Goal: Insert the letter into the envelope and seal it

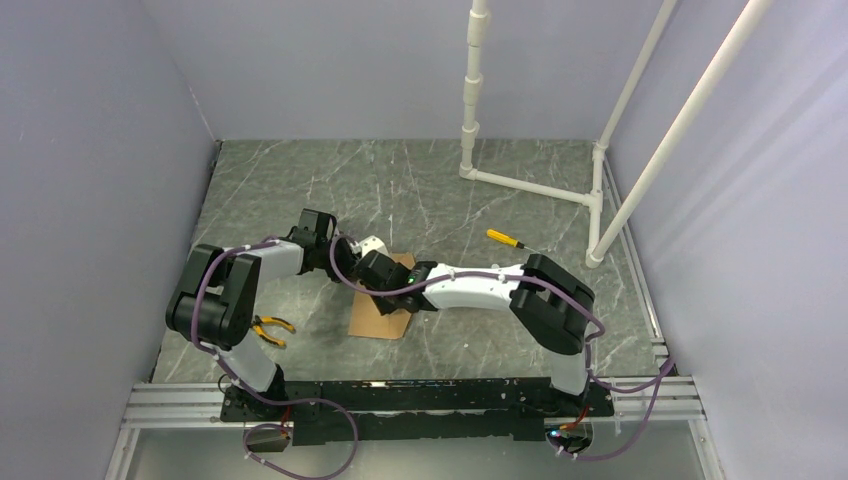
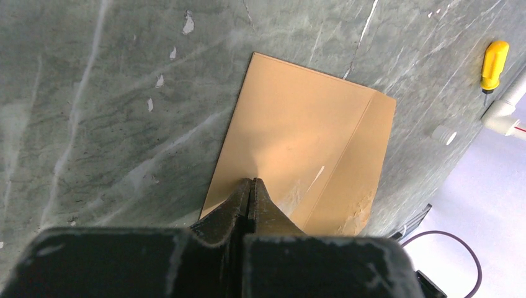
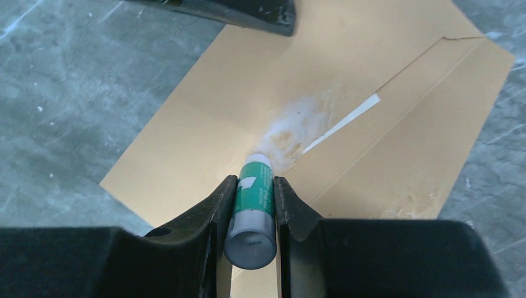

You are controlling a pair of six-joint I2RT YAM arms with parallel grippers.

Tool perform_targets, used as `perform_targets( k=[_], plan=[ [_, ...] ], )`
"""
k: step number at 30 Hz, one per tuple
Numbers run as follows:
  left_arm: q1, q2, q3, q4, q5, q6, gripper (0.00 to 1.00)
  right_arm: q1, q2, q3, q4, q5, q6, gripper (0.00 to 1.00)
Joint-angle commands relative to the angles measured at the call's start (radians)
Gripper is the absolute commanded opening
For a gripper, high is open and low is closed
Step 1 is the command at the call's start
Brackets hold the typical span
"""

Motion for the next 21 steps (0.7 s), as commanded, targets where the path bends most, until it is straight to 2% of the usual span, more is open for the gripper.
perform_targets(
  k=[1,7,21],
  plan=[
    [-0.004,0.098,-0.067,-0.113,-0.191,0.045,0.03,0.022,0.020,-0.013,-0.104,-0.101,0.030,0.00],
    [-0.004,0.088,-0.071,-0.122,-0.200,0.049,0.03,-0.024,0.088,0.003,-0.136,-0.004,0.056,0.00],
    [-0.003,0.100,-0.051,-0.129,-0.193,0.060,0.03,-0.126,0.145,0.057,-0.122,0.050,0.000,0.00]
  ],
)
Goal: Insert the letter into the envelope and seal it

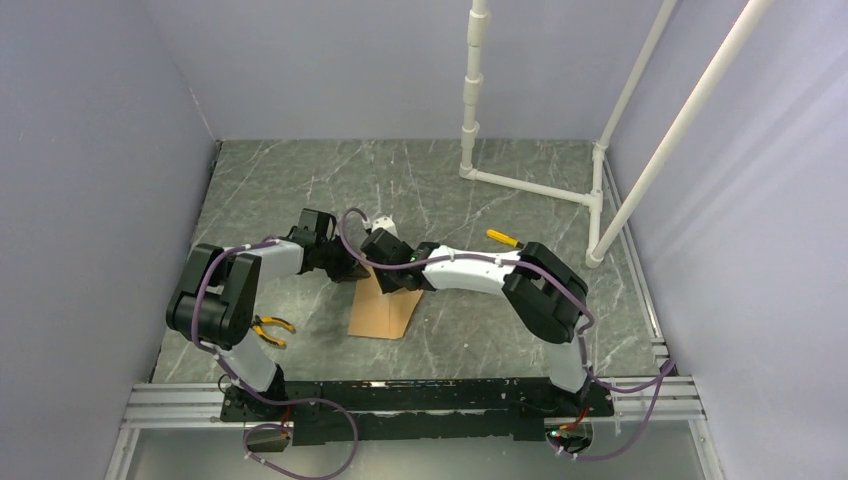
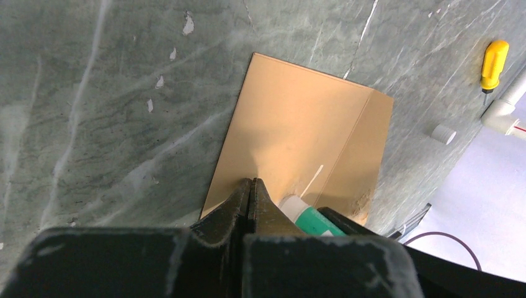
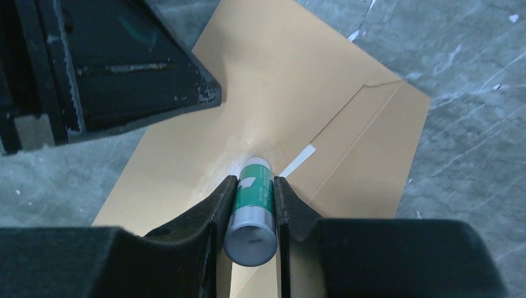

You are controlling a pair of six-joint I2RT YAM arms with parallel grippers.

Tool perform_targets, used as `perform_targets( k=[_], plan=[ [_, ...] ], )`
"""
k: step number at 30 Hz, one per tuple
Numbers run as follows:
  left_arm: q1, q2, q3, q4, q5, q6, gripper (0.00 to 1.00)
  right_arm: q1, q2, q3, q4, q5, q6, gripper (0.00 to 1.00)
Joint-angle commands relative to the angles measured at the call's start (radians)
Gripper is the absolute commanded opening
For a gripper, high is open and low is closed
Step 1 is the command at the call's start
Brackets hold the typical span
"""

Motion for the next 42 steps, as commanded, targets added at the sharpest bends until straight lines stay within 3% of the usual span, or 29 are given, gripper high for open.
perform_targets(
  k=[1,12,20,36,42],
  plan=[
    [-0.005,0.100,-0.052,-0.128,-0.197,0.060,0.02,-0.019,0.084,-0.015,-0.104,0.055,-0.048,0.00],
    [-0.005,0.105,-0.059,-0.122,-0.202,0.053,0.02,0.088,-0.020,-0.066,-0.148,-0.059,0.012,0.00],
    [-0.005,0.122,-0.061,-0.111,-0.199,0.053,0.02,0.121,-0.042,-0.074,-0.171,-0.036,0.039,0.00],
    [-0.005,0.132,-0.054,-0.105,-0.184,0.055,0.02,0.005,0.098,0.005,-0.116,0.048,-0.066,0.00],
    [-0.005,0.137,-0.049,-0.106,-0.183,0.055,0.02,0.025,0.060,-0.014,-0.114,0.010,-0.068,0.00]
  ],
)
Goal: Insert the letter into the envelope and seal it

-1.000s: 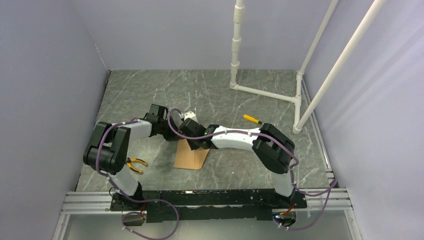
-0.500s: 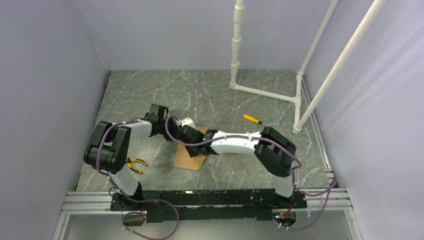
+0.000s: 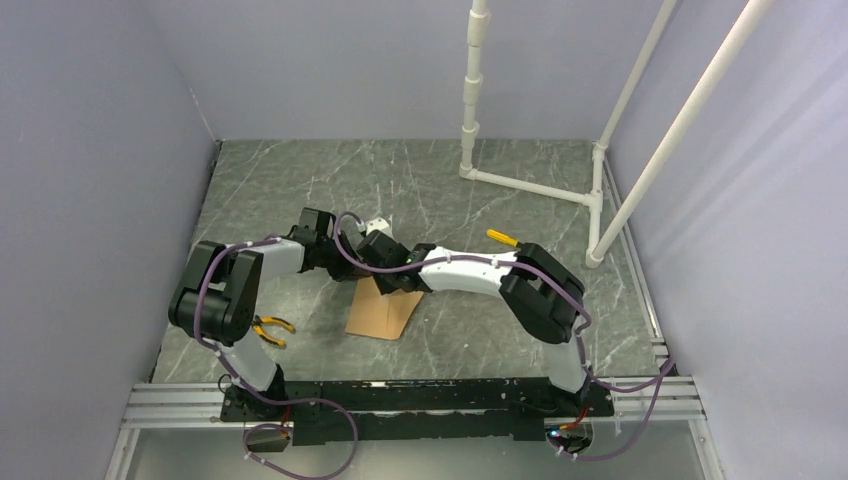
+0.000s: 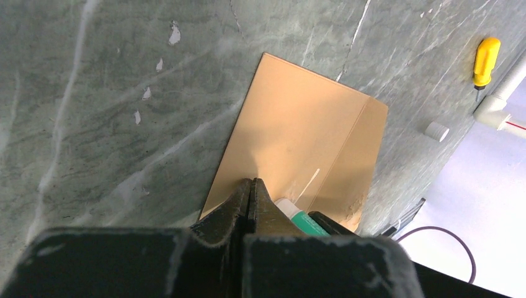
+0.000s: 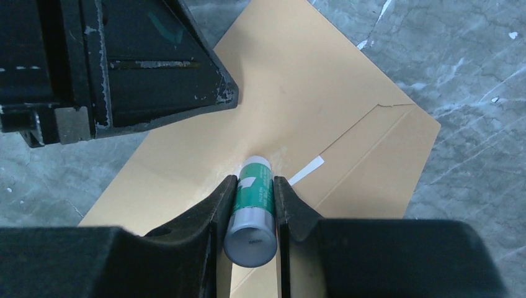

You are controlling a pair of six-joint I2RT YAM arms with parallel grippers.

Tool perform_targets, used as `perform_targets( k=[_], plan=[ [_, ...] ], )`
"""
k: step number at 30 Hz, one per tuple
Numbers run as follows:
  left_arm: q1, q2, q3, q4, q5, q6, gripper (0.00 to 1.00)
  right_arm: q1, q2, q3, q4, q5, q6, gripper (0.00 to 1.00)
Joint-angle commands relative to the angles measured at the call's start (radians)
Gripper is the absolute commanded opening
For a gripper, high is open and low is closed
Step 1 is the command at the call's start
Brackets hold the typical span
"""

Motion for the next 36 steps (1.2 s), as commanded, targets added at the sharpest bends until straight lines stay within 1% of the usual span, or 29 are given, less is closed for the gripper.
perform_targets(
  k=[1,6,10,15,18,24,27,31,36],
  plan=[
    [-0.008,0.108,-0.058,-0.124,-0.215,0.056,0.02,0.020,0.023,-0.057,-0.109,-0.026,-0.022,0.00],
    [-0.008,0.110,-0.048,-0.144,-0.246,0.063,0.03,0.078,-0.055,-0.112,-0.104,-0.114,0.022,0.00],
    [-0.008,0.110,-0.052,-0.140,-0.245,0.057,0.02,0.090,-0.075,-0.132,-0.100,-0.138,0.041,0.00],
    [-0.008,0.103,-0.057,-0.143,-0.244,0.055,0.02,0.092,-0.035,-0.123,-0.113,-0.099,0.040,0.00],
    [-0.008,0.090,-0.060,-0.149,-0.248,0.058,0.02,0.068,-0.002,-0.114,-0.113,-0.058,0.041,0.00],
    [-0.008,0.079,-0.057,-0.154,-0.242,0.057,0.02,-0.010,0.059,-0.105,-0.048,-0.013,0.018,0.00],
    [-0.008,0.080,-0.049,-0.161,-0.243,0.063,0.02,-0.015,0.065,-0.075,-0.019,-0.017,-0.024,0.00],
    [-0.008,0.077,-0.039,-0.167,-0.241,0.068,0.02,-0.012,0.003,-0.068,0.009,-0.063,-0.051,0.00],
    [-0.008,0.049,-0.020,-0.177,-0.229,0.063,0.03,-0.015,-0.210,-0.138,0.070,-0.152,-0.033,0.00]
  ],
)
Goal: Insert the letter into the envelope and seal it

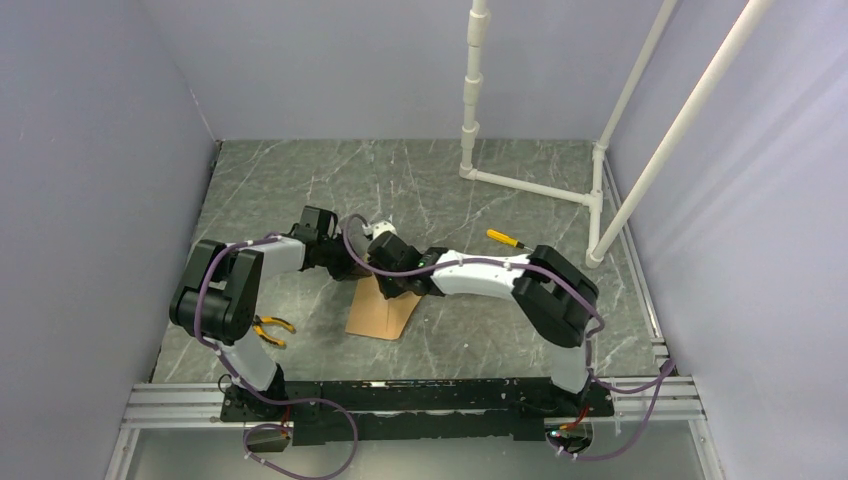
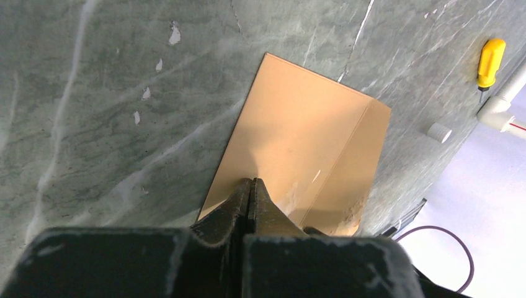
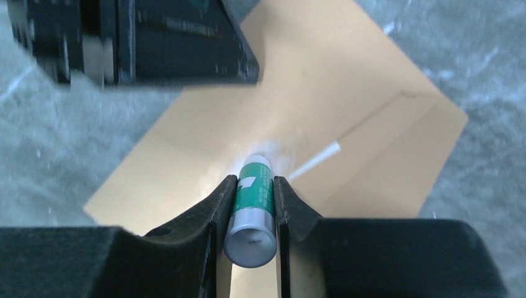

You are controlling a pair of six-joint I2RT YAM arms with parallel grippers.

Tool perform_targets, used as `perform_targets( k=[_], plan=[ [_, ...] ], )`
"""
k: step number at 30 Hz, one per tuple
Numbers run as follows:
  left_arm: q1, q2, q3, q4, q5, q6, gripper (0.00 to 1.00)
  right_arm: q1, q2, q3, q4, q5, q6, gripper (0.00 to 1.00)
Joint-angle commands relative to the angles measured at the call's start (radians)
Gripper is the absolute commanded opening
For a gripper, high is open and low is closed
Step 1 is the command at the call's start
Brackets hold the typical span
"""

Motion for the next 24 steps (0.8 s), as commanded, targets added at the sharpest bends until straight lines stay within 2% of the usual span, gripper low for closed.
perform_targets(
  k=[1,6,13,16,19,24],
  plan=[
    [-0.008,0.048,-0.034,-0.147,-0.227,0.061,0.03,-0.011,-0.209,-0.078,-0.015,-0.075,-0.003,0.00],
    [-0.008,0.001,-0.002,-0.168,-0.196,0.061,0.02,-0.079,-0.400,-0.223,0.052,-0.158,0.106,0.00],
    [-0.009,-0.157,0.104,-0.274,-0.141,0.100,0.04,-0.221,-0.591,-0.440,0.044,-0.141,0.285,0.00],
    [-0.009,-0.234,0.155,-0.359,-0.165,0.120,0.10,-0.299,-0.658,-0.506,0.012,-0.109,0.355,0.00],
    [-0.009,-0.318,0.184,-0.445,-0.219,0.138,0.10,-0.370,-0.706,-0.578,0.015,-0.125,0.405,0.00],
    [-0.008,-0.479,0.182,-0.525,-0.308,0.140,0.17,-0.446,-0.741,-0.684,0.117,-0.216,0.422,0.00]
  ],
)
